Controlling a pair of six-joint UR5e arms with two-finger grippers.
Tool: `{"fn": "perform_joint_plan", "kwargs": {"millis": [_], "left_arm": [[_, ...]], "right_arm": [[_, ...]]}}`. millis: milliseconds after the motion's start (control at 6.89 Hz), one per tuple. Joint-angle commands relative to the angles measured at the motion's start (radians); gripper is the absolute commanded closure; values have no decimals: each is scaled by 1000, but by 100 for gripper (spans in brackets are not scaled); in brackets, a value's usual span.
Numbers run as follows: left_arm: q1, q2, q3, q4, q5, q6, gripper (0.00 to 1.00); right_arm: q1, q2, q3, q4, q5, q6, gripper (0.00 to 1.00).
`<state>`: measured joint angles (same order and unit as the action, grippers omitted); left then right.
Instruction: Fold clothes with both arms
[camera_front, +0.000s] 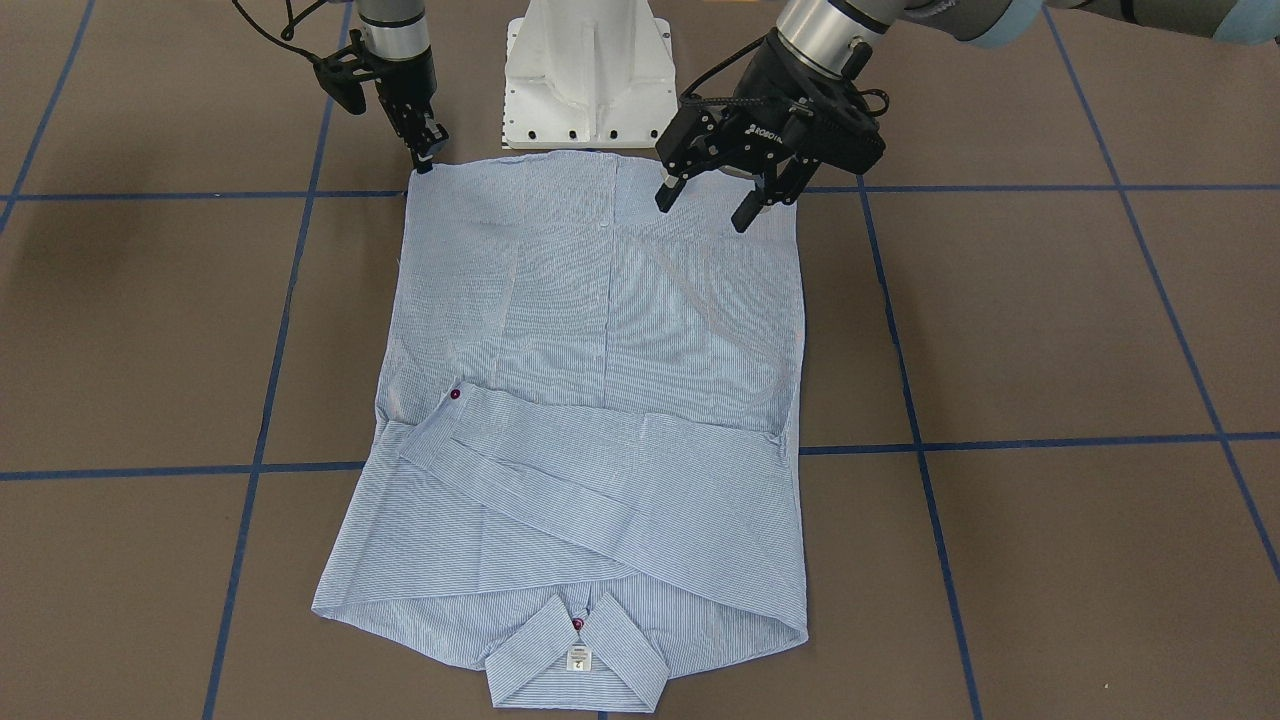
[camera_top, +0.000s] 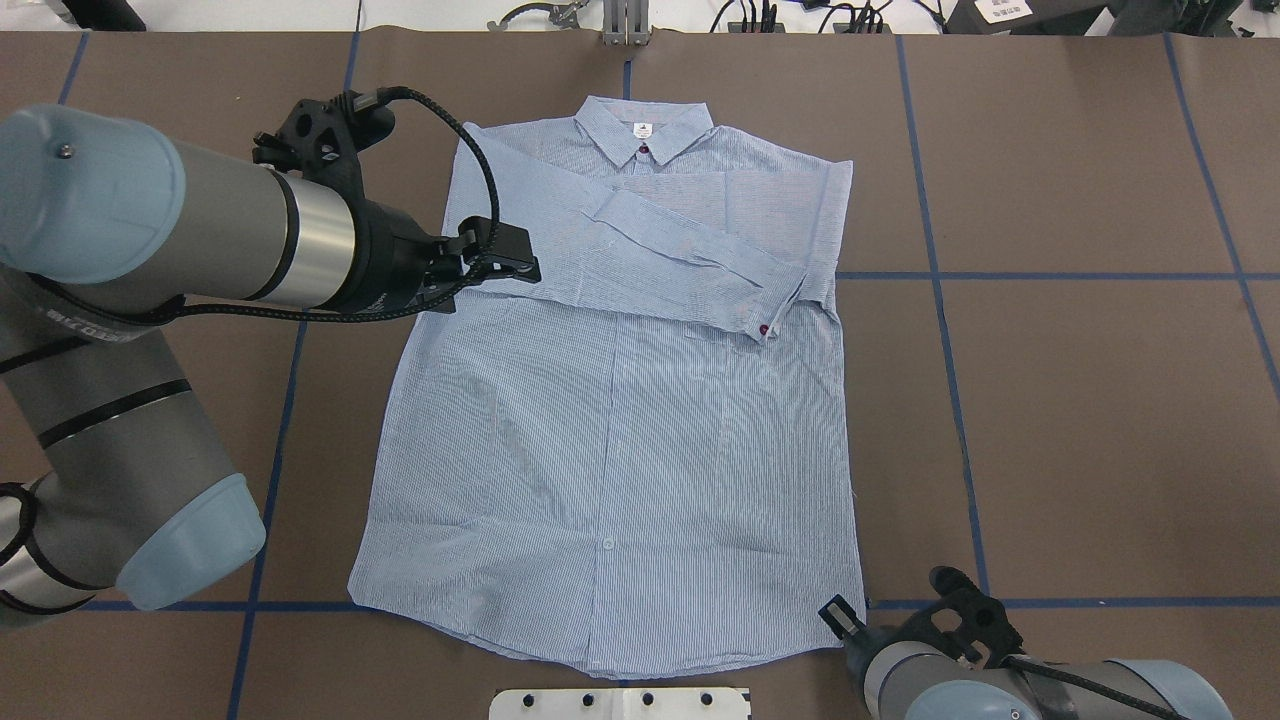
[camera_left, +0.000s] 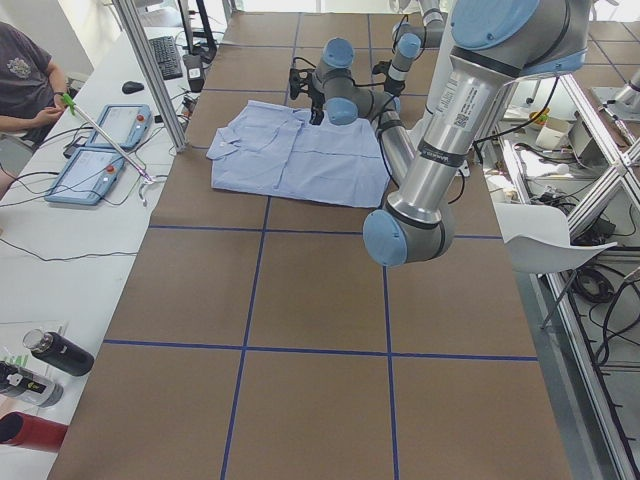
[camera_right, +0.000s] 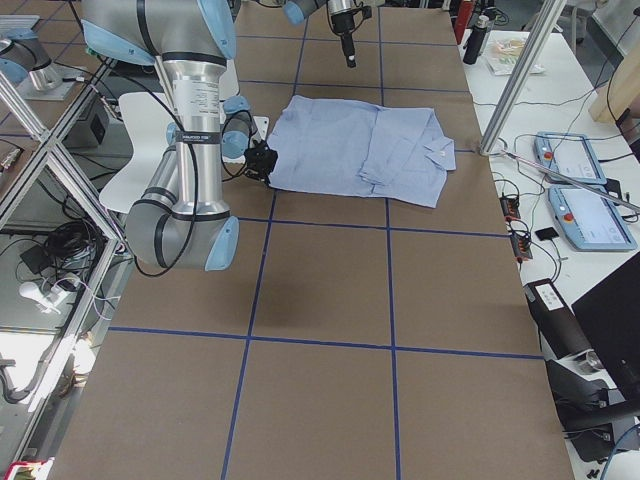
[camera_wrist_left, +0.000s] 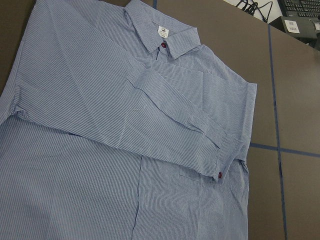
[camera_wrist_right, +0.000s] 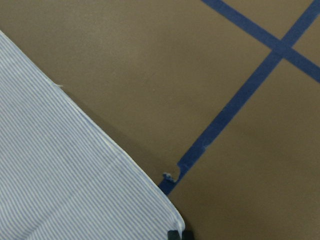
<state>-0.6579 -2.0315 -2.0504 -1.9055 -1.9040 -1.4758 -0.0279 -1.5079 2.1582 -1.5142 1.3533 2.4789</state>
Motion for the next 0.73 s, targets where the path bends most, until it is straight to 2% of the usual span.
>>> {"fn": "perform_joint_plan", "kwargs": {"millis": [0,290,435,580], "left_arm": [[14,129,-100,0,-3,-27,4],[113,291,-175,-12,19,-38,1],[198,333,-180,-9,90,-88,1],[334,345,-175,-3,205,-233,1]], "right_arm": [[-7,-64,60,-1,4,-2,100],[-10,-118,92,-3,4,-2,100],[-10,-132,106,-6,4,-2,100],[-10,-135,106,-7,4,-2,100]]}}
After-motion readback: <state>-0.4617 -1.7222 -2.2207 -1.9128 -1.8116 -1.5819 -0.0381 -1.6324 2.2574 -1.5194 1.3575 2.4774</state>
